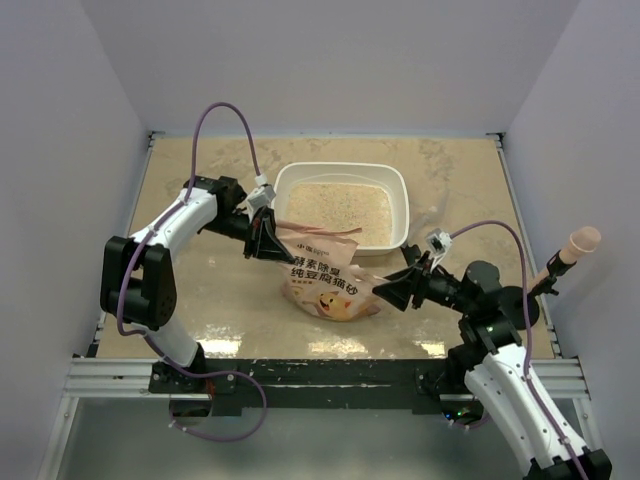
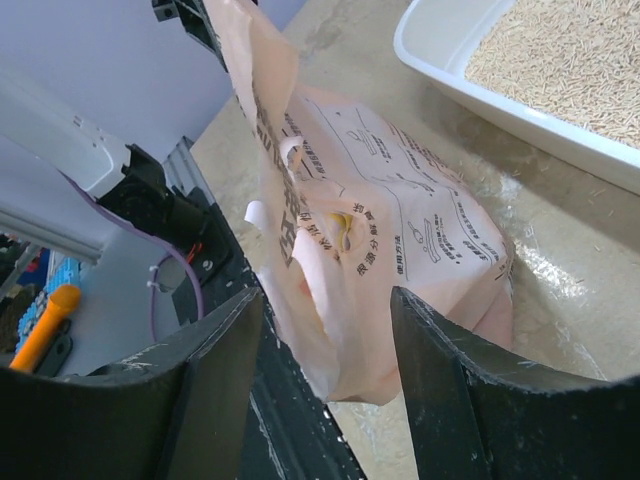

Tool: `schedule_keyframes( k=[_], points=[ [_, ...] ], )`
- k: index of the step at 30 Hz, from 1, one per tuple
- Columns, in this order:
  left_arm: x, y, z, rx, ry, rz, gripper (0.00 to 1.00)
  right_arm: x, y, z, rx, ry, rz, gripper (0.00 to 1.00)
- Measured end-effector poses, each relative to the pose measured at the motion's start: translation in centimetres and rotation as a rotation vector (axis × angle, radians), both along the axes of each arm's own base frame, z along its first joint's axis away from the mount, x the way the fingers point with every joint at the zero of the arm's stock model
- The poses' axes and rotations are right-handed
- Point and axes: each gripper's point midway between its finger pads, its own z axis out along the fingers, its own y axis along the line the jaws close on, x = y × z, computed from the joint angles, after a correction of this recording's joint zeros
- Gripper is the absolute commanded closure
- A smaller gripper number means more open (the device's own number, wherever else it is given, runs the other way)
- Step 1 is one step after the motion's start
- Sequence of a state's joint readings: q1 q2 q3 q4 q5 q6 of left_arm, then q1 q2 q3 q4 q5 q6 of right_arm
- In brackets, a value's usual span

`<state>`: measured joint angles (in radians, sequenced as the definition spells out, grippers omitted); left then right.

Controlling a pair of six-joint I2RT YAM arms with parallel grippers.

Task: Fill the litter box with clean litter

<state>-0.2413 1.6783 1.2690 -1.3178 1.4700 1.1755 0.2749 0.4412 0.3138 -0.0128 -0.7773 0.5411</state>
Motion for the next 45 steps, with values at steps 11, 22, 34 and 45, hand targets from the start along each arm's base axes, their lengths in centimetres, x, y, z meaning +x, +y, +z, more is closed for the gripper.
schedule_keyframes(
  k=[11,22,34,45],
  points=[
    [-0.1,0.0,-0.2,-0.007,-0.002,-0.001,1.0,0.0,0.4,-0.3,0.013,-0.021,0.037,0.52],
    [-0.6,0.2,-0.6,-0.008,0.019,0.005,1.0,0.4,0.7,-2.5,-0.009,0.072,0.051,0.64],
    [-0.9,0.4,-0.8,-0.001,0.066,0.014,1.0,0.3,1.0,-2.4,0.035,0.166,0.047,1.0],
    [-2.1,2.3,-2.7,0.007,0.306,0.11,1.0,-2.2,1.7,-0.4,0.115,0.313,0.116,1.0]
  ],
)
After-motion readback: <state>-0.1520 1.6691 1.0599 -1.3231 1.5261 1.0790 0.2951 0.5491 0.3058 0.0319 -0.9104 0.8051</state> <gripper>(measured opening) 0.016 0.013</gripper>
